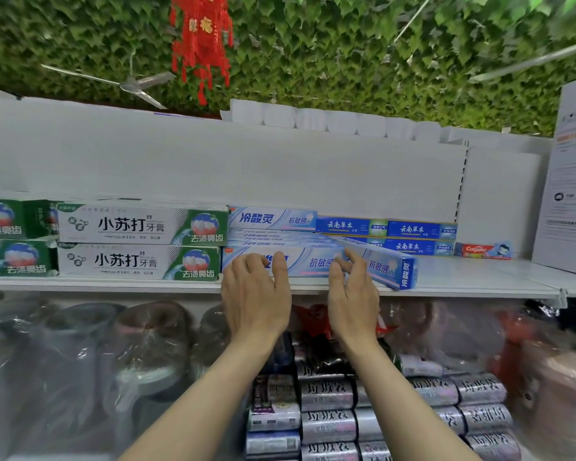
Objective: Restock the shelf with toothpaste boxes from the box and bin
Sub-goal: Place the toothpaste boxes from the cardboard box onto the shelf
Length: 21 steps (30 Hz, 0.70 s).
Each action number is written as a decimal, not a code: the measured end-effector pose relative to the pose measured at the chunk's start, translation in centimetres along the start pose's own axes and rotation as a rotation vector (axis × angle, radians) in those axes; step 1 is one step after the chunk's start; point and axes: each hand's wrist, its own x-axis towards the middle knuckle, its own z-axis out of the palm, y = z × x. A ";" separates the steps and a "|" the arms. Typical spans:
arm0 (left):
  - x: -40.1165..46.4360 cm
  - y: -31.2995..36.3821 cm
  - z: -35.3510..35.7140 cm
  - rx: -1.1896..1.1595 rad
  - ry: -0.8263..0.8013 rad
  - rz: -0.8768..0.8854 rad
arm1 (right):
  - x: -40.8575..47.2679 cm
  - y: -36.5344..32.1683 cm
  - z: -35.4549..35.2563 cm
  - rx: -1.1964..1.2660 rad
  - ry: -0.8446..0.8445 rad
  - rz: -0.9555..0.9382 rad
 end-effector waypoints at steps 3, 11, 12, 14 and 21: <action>0.2 -0.2 0.1 0.039 0.001 0.013 | -0.4 -0.4 0.0 -0.025 -0.005 -0.031; 1.8 0.1 0.2 0.161 -0.122 -0.011 | 0.6 -0.8 0.9 -0.203 -0.159 -0.078; 2.0 0.1 0.4 0.175 -0.140 -0.023 | 0.8 -0.9 1.0 -0.242 -0.176 -0.078; 2.3 0.2 0.7 0.204 -0.171 -0.040 | 1.2 -1.0 1.2 -0.288 -0.202 -0.066; 2.5 0.6 1.3 0.214 -0.215 -0.073 | 1.7 -0.9 0.9 -0.249 -0.245 -0.022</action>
